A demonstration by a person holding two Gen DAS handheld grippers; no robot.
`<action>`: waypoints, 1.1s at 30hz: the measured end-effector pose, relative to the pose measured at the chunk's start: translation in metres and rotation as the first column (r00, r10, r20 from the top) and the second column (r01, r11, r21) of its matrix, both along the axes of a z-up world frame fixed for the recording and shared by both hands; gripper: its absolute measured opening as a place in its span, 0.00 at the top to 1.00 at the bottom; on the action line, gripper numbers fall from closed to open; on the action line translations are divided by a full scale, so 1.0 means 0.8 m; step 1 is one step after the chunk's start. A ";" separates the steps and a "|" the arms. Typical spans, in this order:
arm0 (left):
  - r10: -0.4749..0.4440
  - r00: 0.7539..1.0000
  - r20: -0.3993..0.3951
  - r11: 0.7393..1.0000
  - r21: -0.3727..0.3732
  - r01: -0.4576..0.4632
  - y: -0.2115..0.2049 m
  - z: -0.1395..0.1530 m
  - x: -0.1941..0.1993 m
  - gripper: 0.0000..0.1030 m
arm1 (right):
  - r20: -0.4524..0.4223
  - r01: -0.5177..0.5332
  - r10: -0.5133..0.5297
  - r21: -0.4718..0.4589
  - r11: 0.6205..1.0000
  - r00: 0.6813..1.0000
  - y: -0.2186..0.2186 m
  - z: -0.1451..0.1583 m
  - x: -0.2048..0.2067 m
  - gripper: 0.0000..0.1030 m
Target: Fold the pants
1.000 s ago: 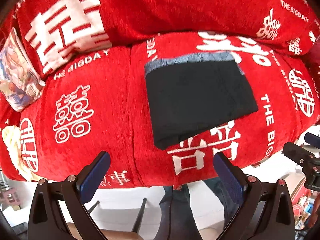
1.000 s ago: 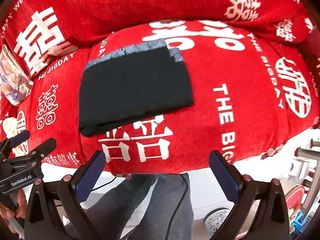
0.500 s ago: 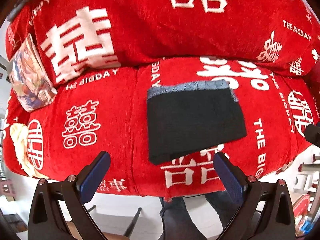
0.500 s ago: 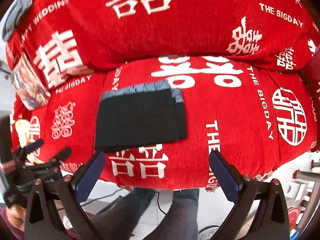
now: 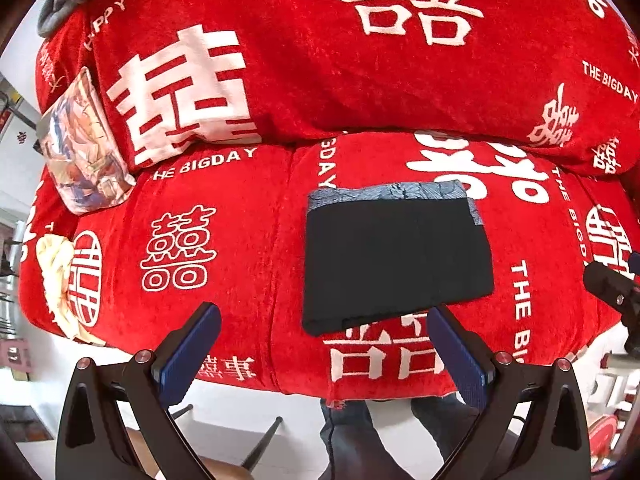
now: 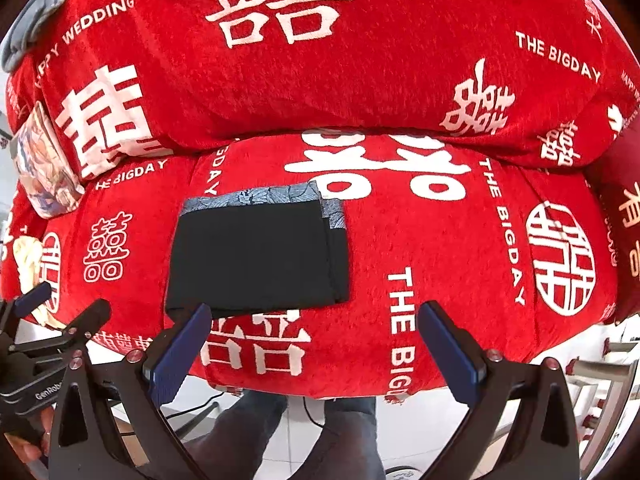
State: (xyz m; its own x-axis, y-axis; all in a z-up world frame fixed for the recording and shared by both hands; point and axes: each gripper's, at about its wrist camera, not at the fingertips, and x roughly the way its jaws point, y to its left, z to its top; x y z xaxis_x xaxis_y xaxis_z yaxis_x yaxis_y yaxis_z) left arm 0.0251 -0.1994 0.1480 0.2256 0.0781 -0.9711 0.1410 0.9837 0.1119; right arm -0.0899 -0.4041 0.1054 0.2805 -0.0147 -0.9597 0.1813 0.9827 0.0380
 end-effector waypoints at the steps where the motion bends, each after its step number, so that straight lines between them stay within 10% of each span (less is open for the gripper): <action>1: 0.001 1.000 0.002 1.000 0.001 -0.001 0.000 0.001 0.001 0.00 | -0.001 -0.004 0.004 -0.006 1.000 1.000 0.002 0.000 0.000 0.00; 33: -0.055 0.998 0.009 0.998 0.032 0.055 -0.010 0.001 0.005 0.00 | 0.000 -0.037 0.037 -0.025 0.999 0.999 0.020 0.000 0.003 0.00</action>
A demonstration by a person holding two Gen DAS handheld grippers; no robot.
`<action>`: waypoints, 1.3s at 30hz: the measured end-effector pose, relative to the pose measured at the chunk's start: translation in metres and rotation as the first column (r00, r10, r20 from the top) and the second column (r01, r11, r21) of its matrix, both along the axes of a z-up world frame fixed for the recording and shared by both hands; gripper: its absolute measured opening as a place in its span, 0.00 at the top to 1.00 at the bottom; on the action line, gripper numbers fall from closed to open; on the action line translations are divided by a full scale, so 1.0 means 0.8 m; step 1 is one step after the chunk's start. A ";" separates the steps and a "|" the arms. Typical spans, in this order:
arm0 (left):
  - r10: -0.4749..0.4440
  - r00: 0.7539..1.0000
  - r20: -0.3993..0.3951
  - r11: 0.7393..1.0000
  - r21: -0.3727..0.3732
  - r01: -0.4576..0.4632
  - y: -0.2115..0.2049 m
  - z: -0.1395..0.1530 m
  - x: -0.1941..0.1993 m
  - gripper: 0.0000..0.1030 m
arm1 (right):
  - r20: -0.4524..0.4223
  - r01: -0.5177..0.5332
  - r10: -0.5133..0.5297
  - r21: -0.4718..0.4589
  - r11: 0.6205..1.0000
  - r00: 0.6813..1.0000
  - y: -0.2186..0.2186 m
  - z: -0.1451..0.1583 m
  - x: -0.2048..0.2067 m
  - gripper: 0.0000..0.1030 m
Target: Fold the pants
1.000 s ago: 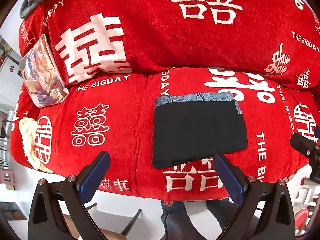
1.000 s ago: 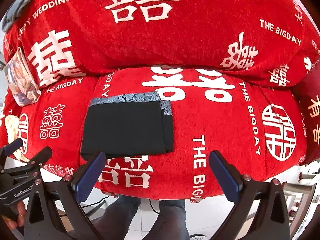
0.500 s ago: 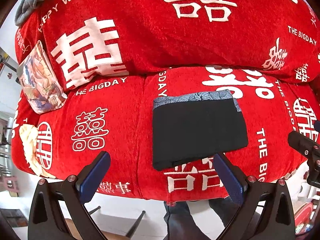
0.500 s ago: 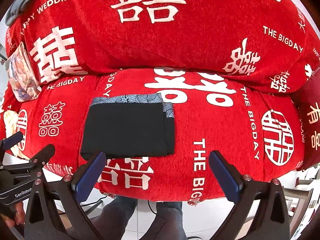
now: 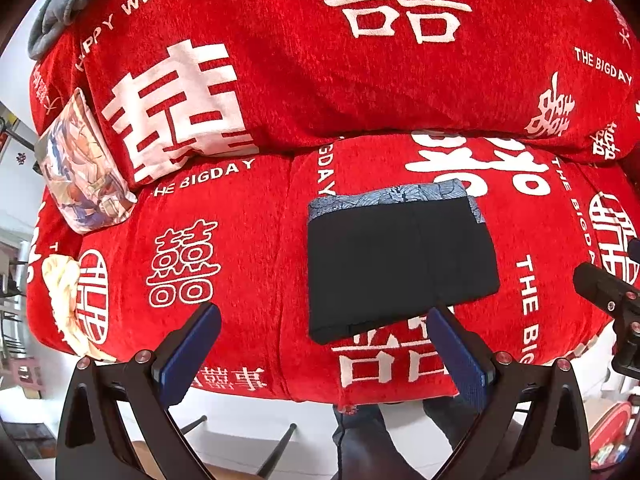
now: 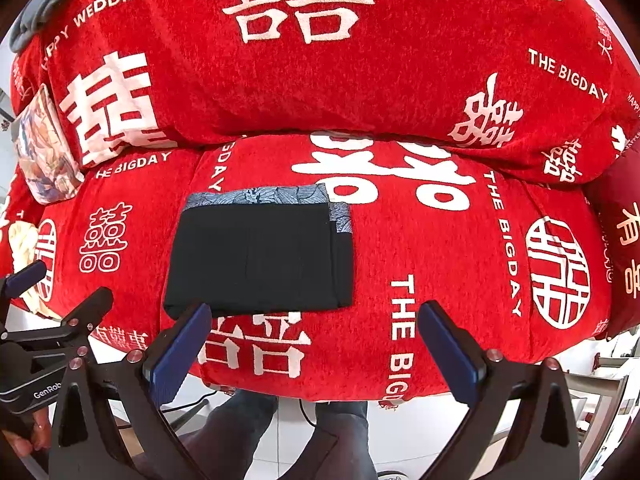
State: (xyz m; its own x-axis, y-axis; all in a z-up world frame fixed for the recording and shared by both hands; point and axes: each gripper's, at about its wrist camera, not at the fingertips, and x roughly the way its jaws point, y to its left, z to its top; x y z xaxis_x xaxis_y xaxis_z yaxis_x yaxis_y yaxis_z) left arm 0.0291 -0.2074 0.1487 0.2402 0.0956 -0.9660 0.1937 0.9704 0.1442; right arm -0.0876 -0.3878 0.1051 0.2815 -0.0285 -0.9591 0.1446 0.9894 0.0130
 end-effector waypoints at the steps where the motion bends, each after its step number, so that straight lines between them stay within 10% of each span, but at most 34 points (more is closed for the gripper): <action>1: 0.000 1.000 0.000 1.000 -0.003 0.000 0.000 0.000 0.000 0.00 | 0.000 -0.001 0.001 0.000 1.000 1.000 0.000 0.000 0.001 0.00; 39: 0.002 1.000 0.000 0.998 -0.058 -0.002 -0.014 -0.002 0.016 0.00 | -0.042 -0.009 0.010 0.012 1.000 0.999 0.000 -0.020 0.013 0.00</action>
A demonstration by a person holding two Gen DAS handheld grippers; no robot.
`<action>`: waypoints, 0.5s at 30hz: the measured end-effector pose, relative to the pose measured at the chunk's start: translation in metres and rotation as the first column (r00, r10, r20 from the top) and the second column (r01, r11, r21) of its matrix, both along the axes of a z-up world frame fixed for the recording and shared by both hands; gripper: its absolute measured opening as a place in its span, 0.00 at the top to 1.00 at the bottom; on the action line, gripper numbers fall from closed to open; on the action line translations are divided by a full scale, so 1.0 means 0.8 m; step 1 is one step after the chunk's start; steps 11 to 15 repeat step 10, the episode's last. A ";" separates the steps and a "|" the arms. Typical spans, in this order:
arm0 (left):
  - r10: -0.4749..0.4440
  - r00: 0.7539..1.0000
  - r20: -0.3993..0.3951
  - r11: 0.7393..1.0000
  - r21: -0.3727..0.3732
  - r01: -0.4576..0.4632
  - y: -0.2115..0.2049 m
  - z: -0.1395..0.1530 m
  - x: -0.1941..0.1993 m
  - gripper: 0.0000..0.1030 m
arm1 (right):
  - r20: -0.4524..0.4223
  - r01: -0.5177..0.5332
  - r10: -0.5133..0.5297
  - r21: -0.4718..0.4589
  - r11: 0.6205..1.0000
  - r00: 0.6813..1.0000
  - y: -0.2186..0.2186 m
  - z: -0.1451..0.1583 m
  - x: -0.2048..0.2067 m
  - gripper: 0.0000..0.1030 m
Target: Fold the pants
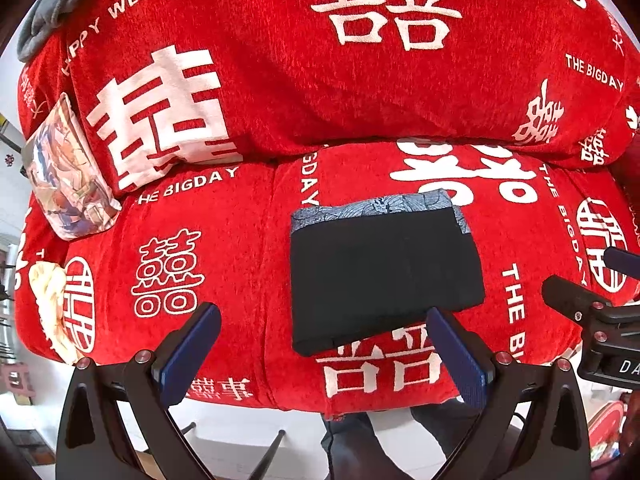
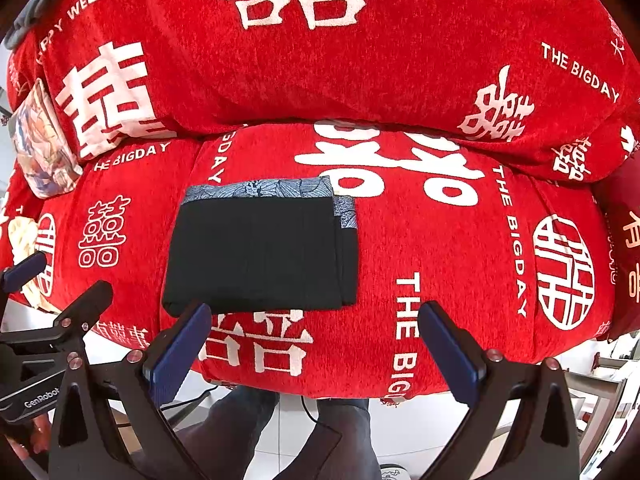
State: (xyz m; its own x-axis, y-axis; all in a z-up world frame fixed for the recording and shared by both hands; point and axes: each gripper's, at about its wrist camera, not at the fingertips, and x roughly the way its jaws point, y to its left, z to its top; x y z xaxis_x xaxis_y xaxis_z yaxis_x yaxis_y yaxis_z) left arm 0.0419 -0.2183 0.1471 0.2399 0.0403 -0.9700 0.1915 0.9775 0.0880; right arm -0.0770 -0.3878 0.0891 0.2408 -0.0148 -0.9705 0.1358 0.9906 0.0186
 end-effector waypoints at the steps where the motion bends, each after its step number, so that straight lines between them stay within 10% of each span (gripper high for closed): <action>1: 0.001 1.000 0.000 1.000 -0.001 -0.001 0.000 0.000 0.000 0.00 | -0.001 0.001 -0.001 0.000 1.000 1.000 0.000 0.000 0.000 0.00; 15: -0.004 0.999 0.038 0.999 -0.054 0.006 0.001 0.012 -0.002 0.00 | 0.000 -0.008 0.008 -0.011 1.000 1.000 0.005 -0.003 -0.002 0.00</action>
